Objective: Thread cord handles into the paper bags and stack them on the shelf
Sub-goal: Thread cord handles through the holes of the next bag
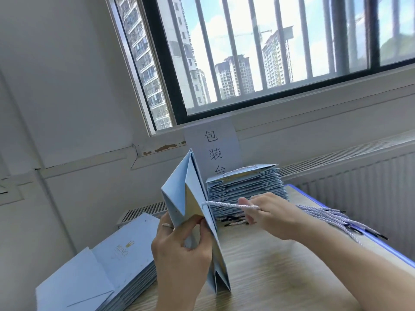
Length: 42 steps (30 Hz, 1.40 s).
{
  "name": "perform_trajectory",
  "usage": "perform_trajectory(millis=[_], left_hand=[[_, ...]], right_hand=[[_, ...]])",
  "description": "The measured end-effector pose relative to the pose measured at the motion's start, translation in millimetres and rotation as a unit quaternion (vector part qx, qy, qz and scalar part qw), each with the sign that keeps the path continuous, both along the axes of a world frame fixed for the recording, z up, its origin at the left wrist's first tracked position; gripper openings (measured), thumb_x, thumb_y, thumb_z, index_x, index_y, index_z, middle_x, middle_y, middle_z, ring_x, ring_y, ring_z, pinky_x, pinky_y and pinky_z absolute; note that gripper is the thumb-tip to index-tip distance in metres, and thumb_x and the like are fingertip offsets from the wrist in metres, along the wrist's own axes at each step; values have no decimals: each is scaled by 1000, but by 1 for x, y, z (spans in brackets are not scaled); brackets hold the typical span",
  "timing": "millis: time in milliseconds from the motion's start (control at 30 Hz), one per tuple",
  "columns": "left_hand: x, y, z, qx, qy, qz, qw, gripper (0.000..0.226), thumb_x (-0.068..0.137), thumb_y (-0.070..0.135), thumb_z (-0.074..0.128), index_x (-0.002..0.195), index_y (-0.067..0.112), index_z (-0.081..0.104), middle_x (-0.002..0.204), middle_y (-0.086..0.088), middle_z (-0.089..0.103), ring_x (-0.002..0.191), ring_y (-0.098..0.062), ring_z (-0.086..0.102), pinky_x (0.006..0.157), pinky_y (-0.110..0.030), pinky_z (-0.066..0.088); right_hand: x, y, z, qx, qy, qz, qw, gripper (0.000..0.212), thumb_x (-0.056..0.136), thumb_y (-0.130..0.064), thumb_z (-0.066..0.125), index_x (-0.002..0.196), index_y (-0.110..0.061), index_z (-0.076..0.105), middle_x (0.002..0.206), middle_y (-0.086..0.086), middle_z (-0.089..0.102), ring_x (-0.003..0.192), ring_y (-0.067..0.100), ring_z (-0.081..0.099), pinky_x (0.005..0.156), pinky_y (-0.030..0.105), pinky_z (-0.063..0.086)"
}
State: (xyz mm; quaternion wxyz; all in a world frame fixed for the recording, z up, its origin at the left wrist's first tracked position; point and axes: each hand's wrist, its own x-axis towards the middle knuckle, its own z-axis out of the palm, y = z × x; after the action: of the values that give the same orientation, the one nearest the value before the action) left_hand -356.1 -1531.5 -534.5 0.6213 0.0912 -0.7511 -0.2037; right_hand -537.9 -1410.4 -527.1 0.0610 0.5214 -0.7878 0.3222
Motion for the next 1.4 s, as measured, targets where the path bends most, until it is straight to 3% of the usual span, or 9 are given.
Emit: perform_trajectory(millis=[100,200,333,467,567,767,933,1133,1400], left_hand=[[-1,-2,0,-24,-13,19,999,27,72,38,59,70,20,78,84,-11,62,64,-16,58,62,-1,38],[-1,0,-2,-37,-32,35,998,22,72,36,62,66,17,73,86,-9,60,65,-19,57,62,-3,38],[-2,1,-6,-38,-80,52,995,11,69,11,77,67,16,66,84,-3,52,65,-8,54,63,-2,38],[4,2,-9,-19,-120,40,992,27,68,-2,82,74,19,67,87,-2,53,74,-9,56,69,-3,39],[8,4,-11,5,-132,35,991,19,73,8,81,75,23,70,93,-4,55,79,-15,55,70,-3,39],[15,1,-12,38,-146,23,988,33,72,7,83,66,36,69,90,-4,57,88,-5,58,69,-2,39],[17,3,-12,65,-187,0,980,21,75,5,81,66,24,78,82,3,61,79,-9,58,65,-10,40],[20,1,-9,84,-187,-21,979,41,73,5,83,63,43,70,84,9,63,86,1,58,65,-3,40],[22,2,-8,71,-229,-43,970,45,72,6,80,64,49,71,78,11,66,76,-9,61,61,-18,48]], right_hand=[[5,1,7,-29,-144,-5,989,101,84,-80,-13,66,-20,67,52,-6,54,51,10,49,56,29,38],[9,0,11,-45,-332,77,939,98,83,-78,0,72,-12,70,48,5,56,42,17,46,45,21,36],[8,8,14,10,-387,139,911,79,93,-69,22,85,-5,67,59,12,67,43,19,54,42,21,37],[6,14,12,97,-356,162,915,32,97,-37,62,80,-10,60,74,8,72,54,14,61,50,20,44],[7,14,8,133,-325,171,921,28,85,-14,78,74,-14,53,62,-1,58,53,14,52,53,21,43],[11,10,4,128,-332,177,918,32,86,3,65,71,-17,45,60,-2,40,49,13,40,48,18,35],[18,10,7,123,-354,208,904,12,98,-7,53,107,-9,62,79,7,71,65,22,68,59,24,47],[20,8,8,75,-341,232,908,7,96,-5,60,93,-8,66,93,11,77,73,24,73,56,21,45],[27,-3,-2,29,-308,240,920,11,88,4,64,85,-5,62,81,12,75,61,19,67,51,20,40]])
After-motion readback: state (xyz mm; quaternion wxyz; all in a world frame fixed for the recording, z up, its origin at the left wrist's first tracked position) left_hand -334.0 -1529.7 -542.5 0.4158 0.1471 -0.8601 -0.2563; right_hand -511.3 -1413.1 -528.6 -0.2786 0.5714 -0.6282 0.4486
